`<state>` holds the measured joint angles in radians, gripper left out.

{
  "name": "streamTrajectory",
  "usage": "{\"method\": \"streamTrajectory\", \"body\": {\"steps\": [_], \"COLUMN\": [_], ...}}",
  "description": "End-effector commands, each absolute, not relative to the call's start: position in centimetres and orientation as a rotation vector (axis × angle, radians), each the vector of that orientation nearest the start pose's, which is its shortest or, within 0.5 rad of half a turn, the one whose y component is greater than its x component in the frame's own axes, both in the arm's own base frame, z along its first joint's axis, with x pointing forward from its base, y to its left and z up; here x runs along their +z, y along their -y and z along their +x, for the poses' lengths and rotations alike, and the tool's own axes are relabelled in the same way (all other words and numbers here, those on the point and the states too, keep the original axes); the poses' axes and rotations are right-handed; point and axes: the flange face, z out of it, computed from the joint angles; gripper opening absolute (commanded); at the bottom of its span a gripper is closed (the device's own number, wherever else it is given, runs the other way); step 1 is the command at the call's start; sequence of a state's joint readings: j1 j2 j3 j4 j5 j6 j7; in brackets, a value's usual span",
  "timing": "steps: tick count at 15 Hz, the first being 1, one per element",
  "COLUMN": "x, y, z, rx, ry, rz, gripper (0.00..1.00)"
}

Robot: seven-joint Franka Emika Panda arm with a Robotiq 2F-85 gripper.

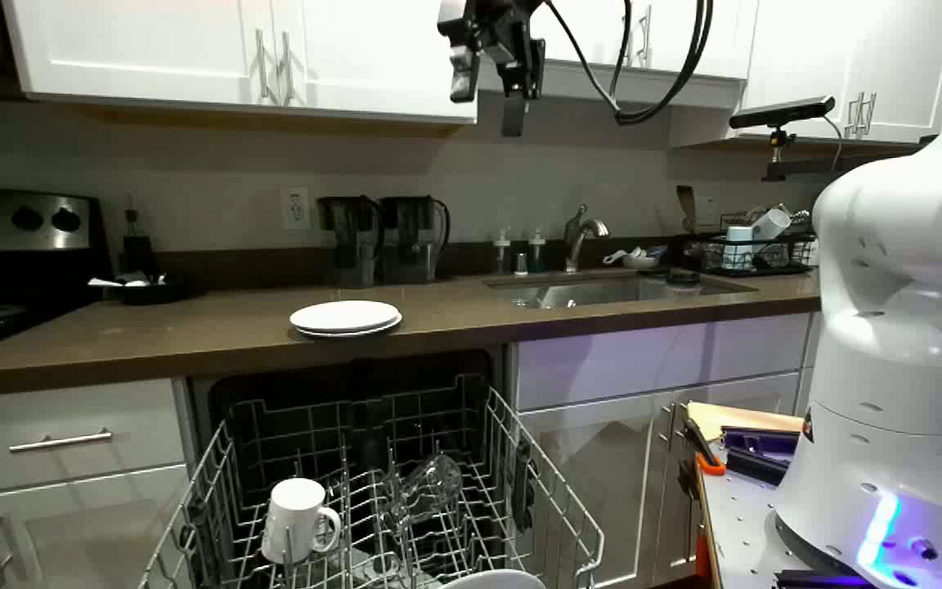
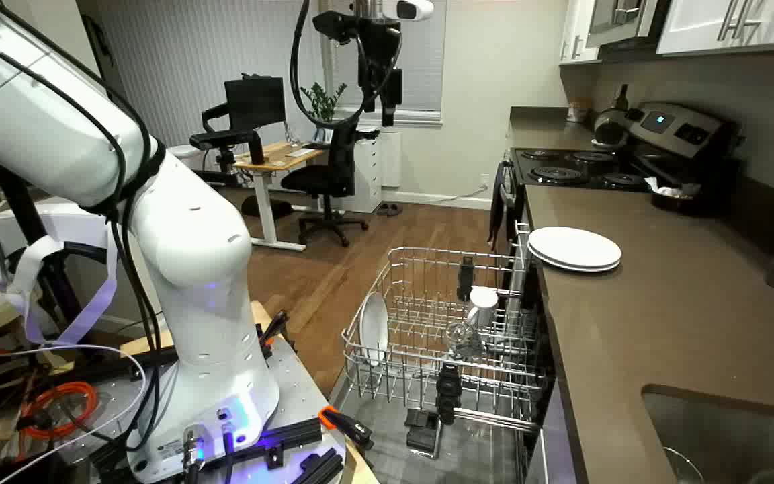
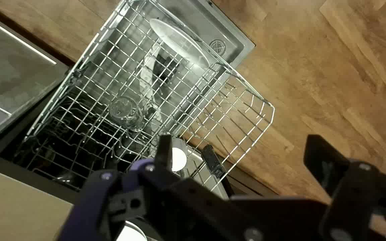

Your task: Pick up the plate on top and put it in the kitchen plate holder

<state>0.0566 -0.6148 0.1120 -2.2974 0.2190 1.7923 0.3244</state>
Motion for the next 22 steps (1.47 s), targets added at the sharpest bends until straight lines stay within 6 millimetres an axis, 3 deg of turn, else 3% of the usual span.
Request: {"method": "streamTrajectory", "body": {"steps": [1,13,18,22], "x": [58.1,58.1,51.1,44.9], "y": [-9.0,-9.0,-10.8,-14.2], "z": [36.7,36.7,40.0,43.6], "rx": [-0.102,-0.102,-0.011,-0.068], "ry": [-0.310,-0.310,-0.240,-0.096], "rz": [-2.951,-2.951,-3.025,-3.164], "gripper": [1.00,1.00,1.00,1.00]}}
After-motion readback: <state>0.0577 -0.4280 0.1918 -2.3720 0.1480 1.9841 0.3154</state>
